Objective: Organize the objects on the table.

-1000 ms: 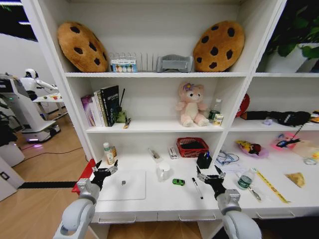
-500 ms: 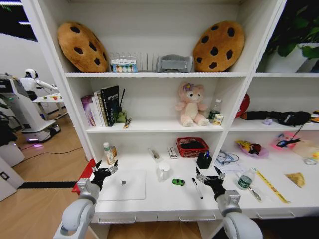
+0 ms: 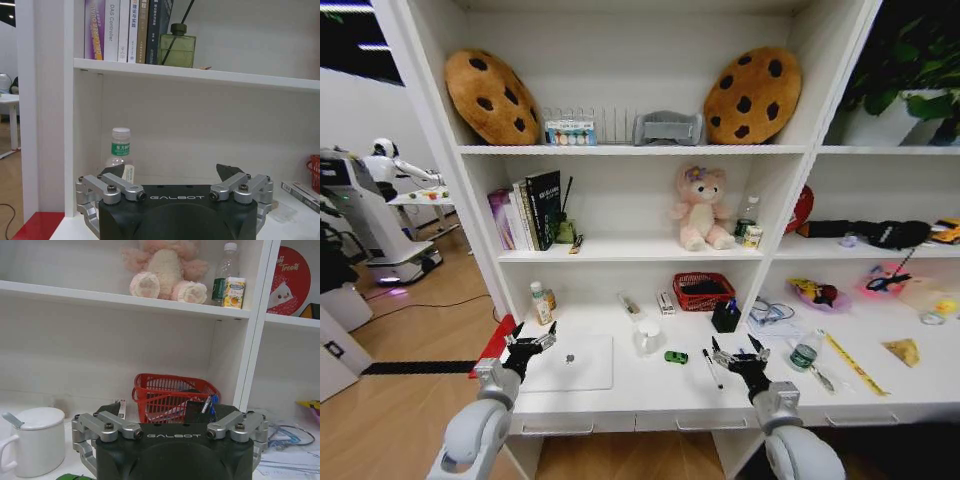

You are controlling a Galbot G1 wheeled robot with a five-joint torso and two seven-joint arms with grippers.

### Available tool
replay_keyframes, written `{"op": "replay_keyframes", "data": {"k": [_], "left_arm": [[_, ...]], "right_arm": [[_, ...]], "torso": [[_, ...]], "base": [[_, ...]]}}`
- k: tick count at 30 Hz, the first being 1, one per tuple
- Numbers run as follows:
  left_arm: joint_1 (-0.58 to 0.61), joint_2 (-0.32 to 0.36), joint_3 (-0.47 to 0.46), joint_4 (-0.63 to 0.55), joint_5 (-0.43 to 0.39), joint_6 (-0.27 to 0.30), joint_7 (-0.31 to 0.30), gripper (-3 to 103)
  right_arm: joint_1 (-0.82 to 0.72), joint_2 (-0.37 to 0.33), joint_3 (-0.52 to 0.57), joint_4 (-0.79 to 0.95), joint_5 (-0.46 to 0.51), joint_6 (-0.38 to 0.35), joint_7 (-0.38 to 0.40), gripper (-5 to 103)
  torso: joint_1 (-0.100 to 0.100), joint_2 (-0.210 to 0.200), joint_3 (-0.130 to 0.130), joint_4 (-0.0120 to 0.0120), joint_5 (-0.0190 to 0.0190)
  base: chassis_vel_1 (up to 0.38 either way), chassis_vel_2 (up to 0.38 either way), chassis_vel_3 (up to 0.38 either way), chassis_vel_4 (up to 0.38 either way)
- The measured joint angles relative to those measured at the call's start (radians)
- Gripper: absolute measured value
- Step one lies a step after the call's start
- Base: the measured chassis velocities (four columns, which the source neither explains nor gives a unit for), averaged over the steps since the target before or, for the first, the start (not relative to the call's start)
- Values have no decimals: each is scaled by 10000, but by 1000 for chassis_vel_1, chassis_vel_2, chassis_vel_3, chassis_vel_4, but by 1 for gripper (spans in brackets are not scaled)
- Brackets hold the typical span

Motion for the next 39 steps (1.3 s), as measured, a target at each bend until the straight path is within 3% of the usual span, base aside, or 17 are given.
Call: {"op": "replay_keyframes", "data": {"k": [35,38,39], "left_arm": [[1,0,3,1,-2,-2,9,100],[1,0,3,1,-2,-3,10,100],[1,0,3,2,-2,-3,10,100]], "right_arm": [[-8,-46,89,-117,138,5,-106,100],[63,-207,76,-185,251,-183,-132,100],[83,-374,89,-154,634,-623,-216,100]], "torso": [[5,-1,0,-2,2],[4,-1,0,0,3],[5,-1,0,1,1]], "base": [[-28,-35,26,32],[-15,-17,15,13],[0,0,0,0]]}}
